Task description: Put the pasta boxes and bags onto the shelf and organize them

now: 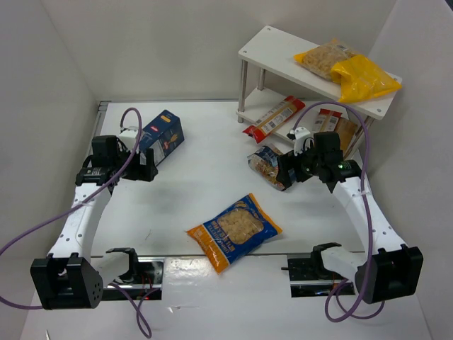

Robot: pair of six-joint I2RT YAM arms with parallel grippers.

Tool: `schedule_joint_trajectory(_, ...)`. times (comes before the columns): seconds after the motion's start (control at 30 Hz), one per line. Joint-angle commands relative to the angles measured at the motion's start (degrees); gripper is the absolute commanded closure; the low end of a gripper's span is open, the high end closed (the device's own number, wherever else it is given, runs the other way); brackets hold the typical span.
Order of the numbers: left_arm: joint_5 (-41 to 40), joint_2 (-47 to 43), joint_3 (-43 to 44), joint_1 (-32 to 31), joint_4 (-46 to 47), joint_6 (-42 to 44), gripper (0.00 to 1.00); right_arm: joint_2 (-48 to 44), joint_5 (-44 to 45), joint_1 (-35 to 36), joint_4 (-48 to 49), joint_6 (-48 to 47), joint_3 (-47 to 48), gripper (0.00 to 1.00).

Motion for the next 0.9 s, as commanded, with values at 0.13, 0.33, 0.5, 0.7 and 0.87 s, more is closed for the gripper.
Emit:
schedule_joint_trajectory(0.13, -2.5, -2.3, 1.5, 0.3, 1.4, 0.8, 0.0, 0.6, -3.6, 2.2, -0.8, -2.7, 1.8, 0.0)
schedule_joint_trajectory(0.33, -5.4, -4.1, 0.9, 1.5, 1.4, 0.8, 0.0, 4.4, -10.1, 12.3, -4.0, -9.3, 3.0, 0.0)
schedule_joint_trajectory(0.5, -4.7, -6.7, 0.3, 5.3, 1.4, 1.4, 0.0, 14.2, -8.4, 26.2, -7.0, -13.9, 6.1, 0.0)
schedule_joint_trajectory(0.7, -4.7, -8.3, -1.0, 6.5, 1.9, 1.9, 0.0, 26.2, -1.1, 38.5, -7.5, -17.2, 6.0, 0.0)
schedule_joint_trajectory(0.87, -4.7, -7.7, -1.0, 6.5, 1.9, 1.9, 0.0, 31.0, -1.1, 39.8, -8.9, -20.7, 6.7, 0.0)
